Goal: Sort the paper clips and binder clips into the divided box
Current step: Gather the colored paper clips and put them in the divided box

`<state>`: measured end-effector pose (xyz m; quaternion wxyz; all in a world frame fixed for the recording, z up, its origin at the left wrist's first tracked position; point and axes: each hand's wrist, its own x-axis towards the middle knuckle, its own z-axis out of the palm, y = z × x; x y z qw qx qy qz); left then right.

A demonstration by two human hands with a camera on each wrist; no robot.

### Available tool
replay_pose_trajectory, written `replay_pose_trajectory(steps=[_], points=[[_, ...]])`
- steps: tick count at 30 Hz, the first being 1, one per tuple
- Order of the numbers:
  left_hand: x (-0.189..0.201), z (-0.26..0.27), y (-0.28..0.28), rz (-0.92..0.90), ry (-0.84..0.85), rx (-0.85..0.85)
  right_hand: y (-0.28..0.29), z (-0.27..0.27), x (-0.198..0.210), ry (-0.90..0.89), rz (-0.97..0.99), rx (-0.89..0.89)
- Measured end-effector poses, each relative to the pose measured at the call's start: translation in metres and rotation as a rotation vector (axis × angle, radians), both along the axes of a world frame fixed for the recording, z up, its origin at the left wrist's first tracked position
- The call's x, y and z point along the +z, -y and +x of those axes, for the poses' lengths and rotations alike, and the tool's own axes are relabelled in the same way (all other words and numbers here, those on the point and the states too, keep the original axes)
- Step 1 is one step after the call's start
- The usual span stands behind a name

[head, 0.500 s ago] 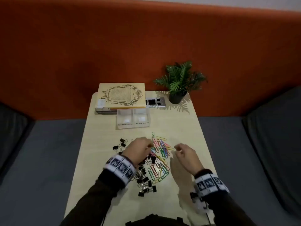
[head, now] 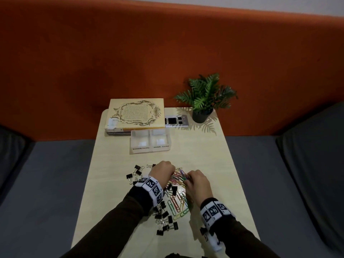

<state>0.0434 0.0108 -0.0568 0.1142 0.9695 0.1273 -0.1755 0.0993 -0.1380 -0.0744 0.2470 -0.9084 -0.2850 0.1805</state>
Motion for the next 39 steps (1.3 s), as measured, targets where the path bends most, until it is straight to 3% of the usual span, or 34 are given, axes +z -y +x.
replay_pose_trajectory(steps=[5, 9, 15, 20, 24, 28, 32, 39], points=[[-0.004, -0.009, 0.002, 0.069, -0.023, 0.001, 0.005, 0.007, 0.012, -0.043, 0.001, -0.051], [-0.006, -0.018, 0.002, 0.022, -0.041, 0.082, 0.006, 0.016, 0.033, -0.073, 0.122, -0.120], [0.002, -0.030, 0.006, -0.097, 0.009, 0.193, -0.060, 0.043, 0.070, -0.212, 0.331, -0.132], [0.015, -0.034, 0.006, -0.226, 0.115, 0.301, -0.142, 0.063, 0.072, -0.312, 0.239, -0.054], [0.029, -0.037, -0.005, -0.379, 0.202, 0.383, -0.162, 0.074, 0.070, -0.356, 0.033, 0.072], [0.049, -0.032, -0.031, -0.448, 0.308, 0.497, -0.138, 0.079, 0.075, -0.287, 0.179, 0.040], [0.066, -0.003, -0.061, -0.356, 0.374, 0.546, -0.083, 0.069, 0.067, -0.287, 0.269, -0.054], [0.060, 0.049, -0.082, -0.258, 0.190, 0.506, -0.019, 0.031, 0.050, -0.336, 0.144, -0.042]])
